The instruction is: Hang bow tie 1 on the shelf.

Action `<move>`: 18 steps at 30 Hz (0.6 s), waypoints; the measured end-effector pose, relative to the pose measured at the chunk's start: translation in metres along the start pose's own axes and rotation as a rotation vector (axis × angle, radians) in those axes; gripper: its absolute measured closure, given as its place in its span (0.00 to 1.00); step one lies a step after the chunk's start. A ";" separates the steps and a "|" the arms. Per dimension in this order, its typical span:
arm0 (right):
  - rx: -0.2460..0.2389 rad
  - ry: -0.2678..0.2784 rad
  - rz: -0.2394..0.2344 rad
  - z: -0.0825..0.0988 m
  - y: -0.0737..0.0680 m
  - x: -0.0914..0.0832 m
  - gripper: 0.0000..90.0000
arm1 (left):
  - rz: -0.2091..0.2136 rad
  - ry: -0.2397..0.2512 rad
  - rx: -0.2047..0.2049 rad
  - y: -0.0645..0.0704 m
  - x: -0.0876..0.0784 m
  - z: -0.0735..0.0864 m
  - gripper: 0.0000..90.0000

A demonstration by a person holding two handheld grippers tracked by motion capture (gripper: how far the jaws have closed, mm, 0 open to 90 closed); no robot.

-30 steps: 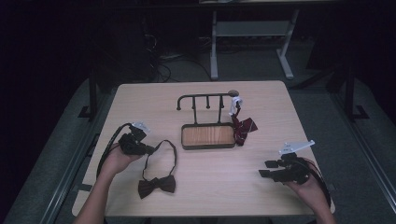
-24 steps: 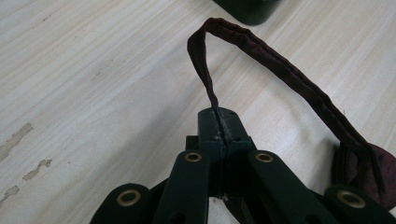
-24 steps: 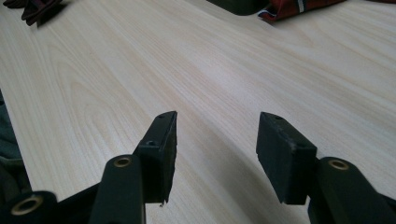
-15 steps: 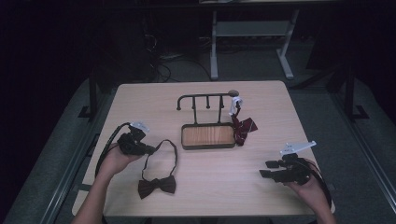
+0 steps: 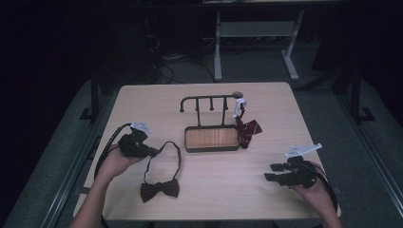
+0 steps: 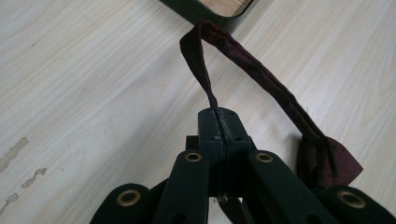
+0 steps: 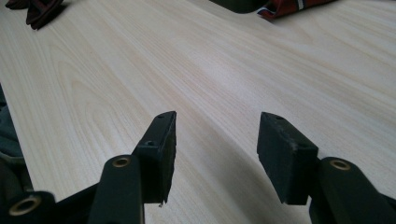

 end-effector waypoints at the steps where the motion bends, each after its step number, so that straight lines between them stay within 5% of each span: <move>1: 0.000 0.002 0.000 0.000 0.000 0.000 0.52 | 0.001 0.001 0.002 0.001 -0.002 -0.001 0.99; 18: -0.004 -0.003 0.005 0.000 0.000 0.000 0.52 | 0.009 0.014 0.055 0.007 -0.019 -0.012 0.99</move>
Point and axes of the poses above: each handheld gripper's, and its own axes: x roughly forward along the jaws, z roughly out of its underside, y roughly to its right, the point moved 2 cm from there along x, roughly forward along the jaws, and after that the axes turned 14 degrees about -z, right-handed, at the moved point
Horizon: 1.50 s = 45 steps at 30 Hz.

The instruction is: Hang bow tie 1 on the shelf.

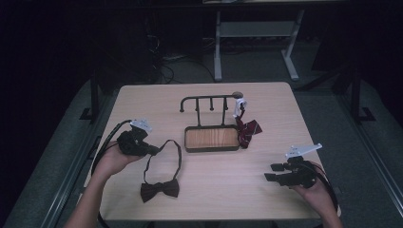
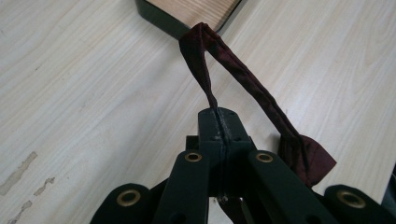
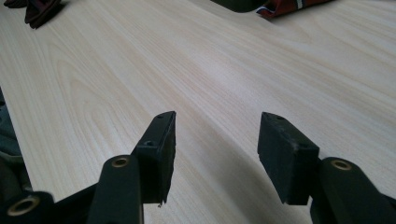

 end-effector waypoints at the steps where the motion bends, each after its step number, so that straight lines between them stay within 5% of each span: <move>1: -0.003 -0.002 0.001 0.000 0.000 0.000 0.52 | 0.001 -0.001 0.006 0.000 -0.002 -0.001 0.99; 17: 0.000 -0.003 -0.007 0.001 -0.001 -0.001 0.52 | 0.008 0.011 0.063 0.005 -0.018 -0.016 0.99; 45: -0.007 -0.006 -0.010 0.002 0.000 -0.001 0.52 | 0.026 0.047 0.096 0.011 -0.041 -0.036 0.99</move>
Point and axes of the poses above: each handheld gripper's, and its own axes: x roughly forward along the jaws, z roughly out of its underside, y roughly to its right, the point moved 2 cm from there along x, roughly forward along the jaws, and after that the axes turned 14 degrees about -z, right-handed, at the moved point
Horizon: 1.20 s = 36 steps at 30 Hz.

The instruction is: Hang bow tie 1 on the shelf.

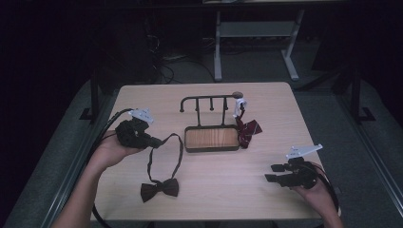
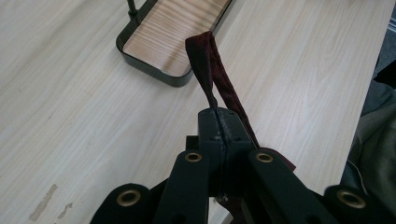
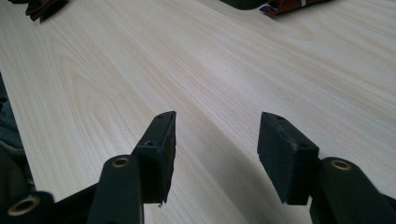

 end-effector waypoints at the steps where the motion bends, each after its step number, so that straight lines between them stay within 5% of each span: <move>1: -0.004 -0.001 -0.002 0.000 0.000 0.000 0.52 | -0.002 0.002 -0.002 0.000 -0.001 -0.001 0.99; 22: -0.002 0.000 0.005 0.000 0.000 0.000 0.52 | -0.008 0.035 0.058 0.003 -0.021 -0.028 1.00; 36: -0.009 0.001 0.005 0.000 0.001 -0.001 0.52 | -0.023 0.047 0.058 -0.005 -0.025 -0.048 1.00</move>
Point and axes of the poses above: each handheld gripper's, and its own axes: x roughly forward along the jaws, z roughly out of its underside, y roughly to its right, the point moved 2 cm from there along x, roughly forward along the jaws, and after that the axes turned 14 degrees about -z, right-handed, at the moved point
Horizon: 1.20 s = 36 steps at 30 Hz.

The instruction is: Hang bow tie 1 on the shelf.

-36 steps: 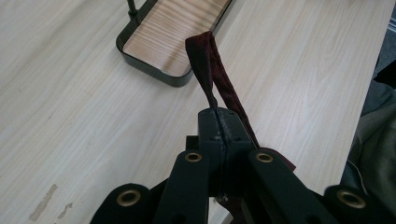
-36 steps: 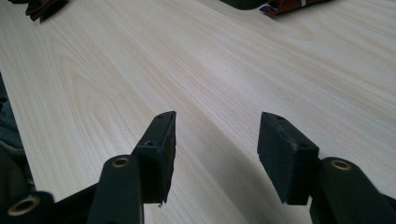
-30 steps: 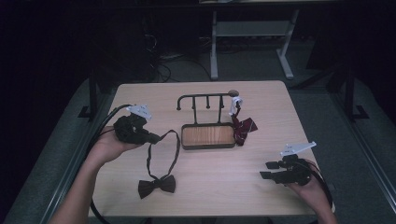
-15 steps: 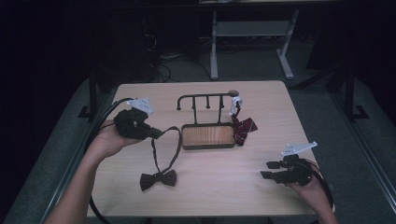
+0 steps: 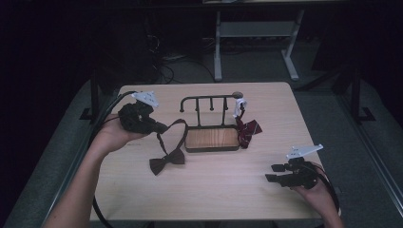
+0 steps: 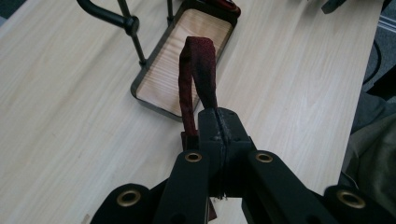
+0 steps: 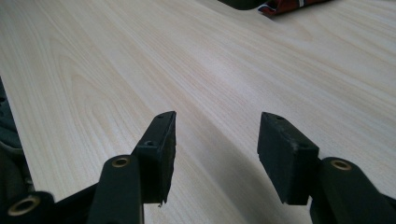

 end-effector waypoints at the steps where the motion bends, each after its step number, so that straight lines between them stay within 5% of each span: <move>1: 0.000 0.002 0.001 0.000 0.000 0.000 0.52 | 0.000 0.002 -0.001 -0.001 0.000 -0.002 1.00; 36: -0.003 0.008 -0.004 0.000 0.000 -0.002 0.52 | -0.042 -0.045 -0.010 -0.030 -0.001 -0.029 1.00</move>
Point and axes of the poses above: each handheld gripper's, and its own axes: x roughly forward along the jaws, z roughly out of its underside, y roughly to its right, the point moved 2 cm from there along x, roughly forward along the jaws, and after that the axes turned 14 degrees about -z, right-handed, at the moved point
